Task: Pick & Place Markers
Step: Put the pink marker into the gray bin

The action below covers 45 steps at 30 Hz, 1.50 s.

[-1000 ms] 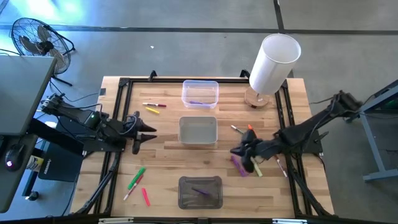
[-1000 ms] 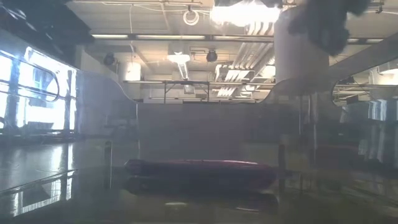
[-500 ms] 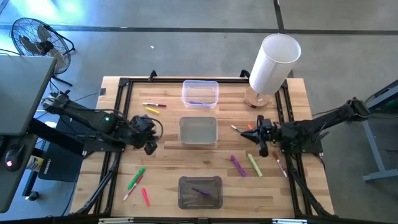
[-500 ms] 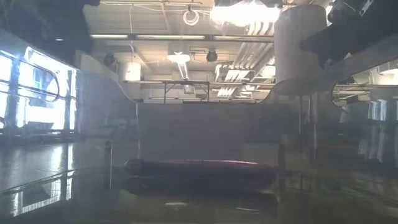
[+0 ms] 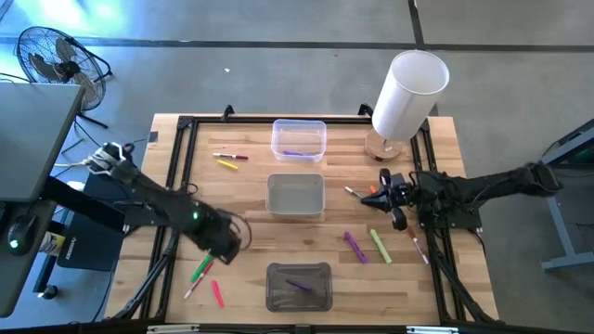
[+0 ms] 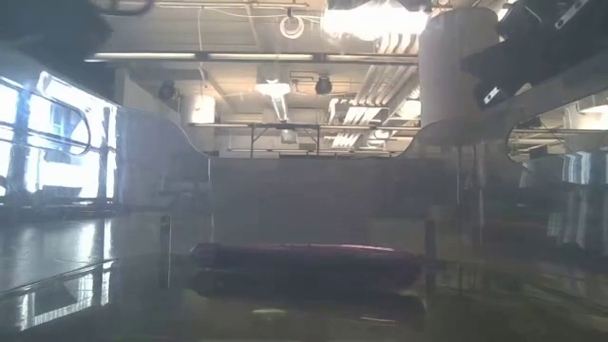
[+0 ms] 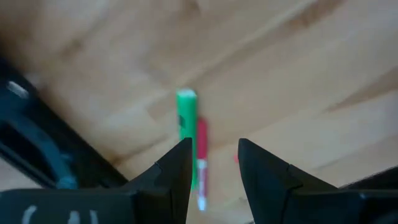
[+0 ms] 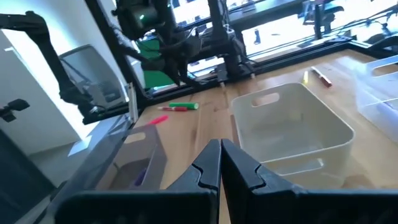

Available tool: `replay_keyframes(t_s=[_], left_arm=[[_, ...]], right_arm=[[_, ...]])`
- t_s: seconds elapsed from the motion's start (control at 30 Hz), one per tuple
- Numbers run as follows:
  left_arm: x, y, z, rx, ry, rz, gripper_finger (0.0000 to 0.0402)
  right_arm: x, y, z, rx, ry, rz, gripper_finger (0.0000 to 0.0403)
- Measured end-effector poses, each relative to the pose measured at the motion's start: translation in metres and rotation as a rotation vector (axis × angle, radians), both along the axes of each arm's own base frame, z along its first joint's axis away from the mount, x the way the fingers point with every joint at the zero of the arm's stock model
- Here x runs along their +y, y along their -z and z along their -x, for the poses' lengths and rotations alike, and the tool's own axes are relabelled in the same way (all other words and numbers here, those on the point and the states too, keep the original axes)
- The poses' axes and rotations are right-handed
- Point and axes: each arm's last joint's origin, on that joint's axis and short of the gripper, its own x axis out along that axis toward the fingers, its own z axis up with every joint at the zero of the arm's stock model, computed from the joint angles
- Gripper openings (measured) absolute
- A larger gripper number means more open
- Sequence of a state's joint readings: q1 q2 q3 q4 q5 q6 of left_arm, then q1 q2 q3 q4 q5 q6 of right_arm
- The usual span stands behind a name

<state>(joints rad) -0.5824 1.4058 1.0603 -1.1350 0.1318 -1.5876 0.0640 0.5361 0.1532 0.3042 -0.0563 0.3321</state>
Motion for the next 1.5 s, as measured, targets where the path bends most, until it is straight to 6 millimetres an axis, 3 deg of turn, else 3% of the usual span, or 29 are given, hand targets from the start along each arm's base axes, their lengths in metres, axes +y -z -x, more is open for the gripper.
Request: replay_keyframes(t_s=[0.23, 0.5, 0.73, 1.03, 1.5], left_arm=[[-0.054, 0.014, 0.016, -0.022, -0.035, 0.042, 0.0126], [-0.086, 0.025, 0.041, 0.065, -0.128, 0.053, 0.0126], [-0.109, 0.041, 0.052, 0.096, -0.106, 0.060, 0.0126], [-0.121, 0.056, 0.056, 0.142, -0.098, 0.038, 0.0126], [-0.119, 0.079, 0.057, 0.164, -0.120, 0.008, 0.0126]], right_arm=[[-0.006, 0.000, 0.000, 0.005, -0.015, -0.010, 0.0000], [-0.009, 0.000, 0.000, 0.004, 0.013, -0.036, 0.0000], [-0.011, 0.000, 0.000, 0.011, 0.031, -0.095, 0.0000], [-0.011, 0.000, 0.000, 0.013, 0.044, -0.119, 0.0000], [-0.011, 0.000, 0.000, 0.013, 0.049, -0.127, 0.0000]])
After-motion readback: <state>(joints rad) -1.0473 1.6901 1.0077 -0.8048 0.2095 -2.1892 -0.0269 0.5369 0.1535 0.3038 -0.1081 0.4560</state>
